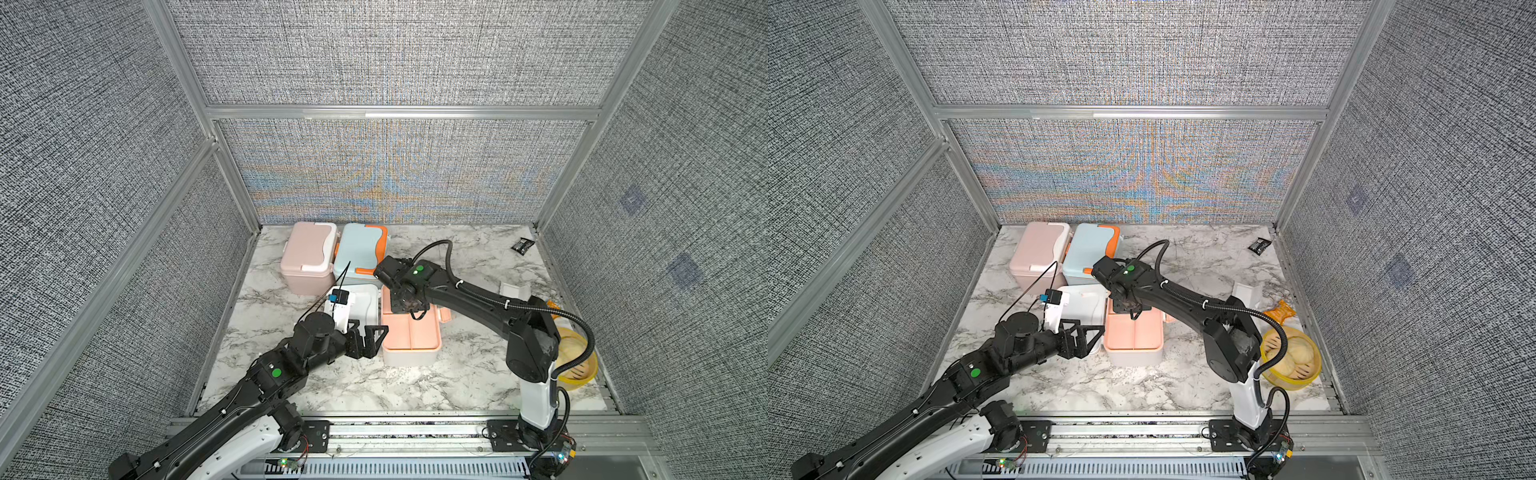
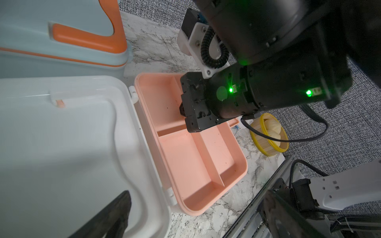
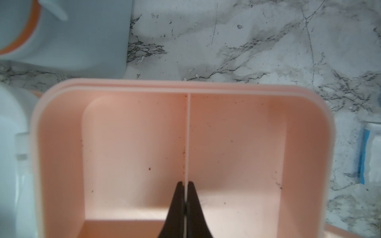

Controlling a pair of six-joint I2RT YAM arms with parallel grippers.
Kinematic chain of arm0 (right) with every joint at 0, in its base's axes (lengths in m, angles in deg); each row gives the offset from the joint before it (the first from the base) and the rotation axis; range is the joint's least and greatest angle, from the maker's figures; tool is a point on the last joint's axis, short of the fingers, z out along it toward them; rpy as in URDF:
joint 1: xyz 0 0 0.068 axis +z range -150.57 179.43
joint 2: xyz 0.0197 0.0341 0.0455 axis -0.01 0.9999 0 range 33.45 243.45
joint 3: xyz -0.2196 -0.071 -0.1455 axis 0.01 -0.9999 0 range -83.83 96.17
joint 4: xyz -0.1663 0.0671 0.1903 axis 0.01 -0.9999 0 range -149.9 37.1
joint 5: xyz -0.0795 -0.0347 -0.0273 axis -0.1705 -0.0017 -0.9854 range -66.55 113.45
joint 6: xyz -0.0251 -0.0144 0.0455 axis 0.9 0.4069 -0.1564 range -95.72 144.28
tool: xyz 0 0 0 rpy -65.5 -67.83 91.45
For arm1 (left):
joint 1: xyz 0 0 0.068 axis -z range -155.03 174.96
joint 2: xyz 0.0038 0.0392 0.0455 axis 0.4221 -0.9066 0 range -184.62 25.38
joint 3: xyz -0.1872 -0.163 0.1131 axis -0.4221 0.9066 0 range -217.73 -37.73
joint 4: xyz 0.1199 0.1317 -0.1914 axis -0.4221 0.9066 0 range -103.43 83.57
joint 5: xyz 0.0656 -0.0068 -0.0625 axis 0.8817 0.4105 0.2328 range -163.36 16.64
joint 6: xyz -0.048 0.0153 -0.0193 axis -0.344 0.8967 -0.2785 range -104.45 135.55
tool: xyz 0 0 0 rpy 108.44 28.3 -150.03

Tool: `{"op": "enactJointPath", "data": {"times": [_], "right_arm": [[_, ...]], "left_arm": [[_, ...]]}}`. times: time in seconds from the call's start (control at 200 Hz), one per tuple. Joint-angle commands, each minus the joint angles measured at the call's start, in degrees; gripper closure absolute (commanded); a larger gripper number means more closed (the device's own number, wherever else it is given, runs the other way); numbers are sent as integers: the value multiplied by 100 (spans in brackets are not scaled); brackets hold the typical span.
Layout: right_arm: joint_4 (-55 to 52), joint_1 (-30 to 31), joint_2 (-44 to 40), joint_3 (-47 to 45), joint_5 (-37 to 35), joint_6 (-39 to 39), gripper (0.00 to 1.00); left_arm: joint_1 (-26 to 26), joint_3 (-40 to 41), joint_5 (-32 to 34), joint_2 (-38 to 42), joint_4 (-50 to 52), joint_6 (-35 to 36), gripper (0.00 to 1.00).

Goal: Open first aid kits and take out gauze
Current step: Pick up the compartment layer from the first aid kit.

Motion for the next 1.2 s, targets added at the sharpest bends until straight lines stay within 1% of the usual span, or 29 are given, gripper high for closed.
{"op": "enactJointPath", "data": {"times": [0.0, 0.24, 0.54, 0.766, 0.991, 1.196], "right_arm": [[-243, 41, -123, 72, 3, -69, 100], [-202, 94, -541, 114, -204, 32, 100], [-220, 94, -856, 84, -376, 94, 100], [-31, -18, -1074, -271, -394, 78, 100], [220, -211, -1259, -813, -187, 43, 100], [356, -267, -1443, -1048, -86, 69, 100]], "left_arm": [[-7, -24, -65, 23, -41, 50, 0], [-7, 1, -155, 93, -143, 28, 0], [-7, -55, -199, 111, -152, 28, 0], [-7, -144, -261, 50, -176, 24, 0], [-7, -223, -305, -33, -183, 23, 0], [-7, -306, -340, -144, -197, 28, 0]]}}
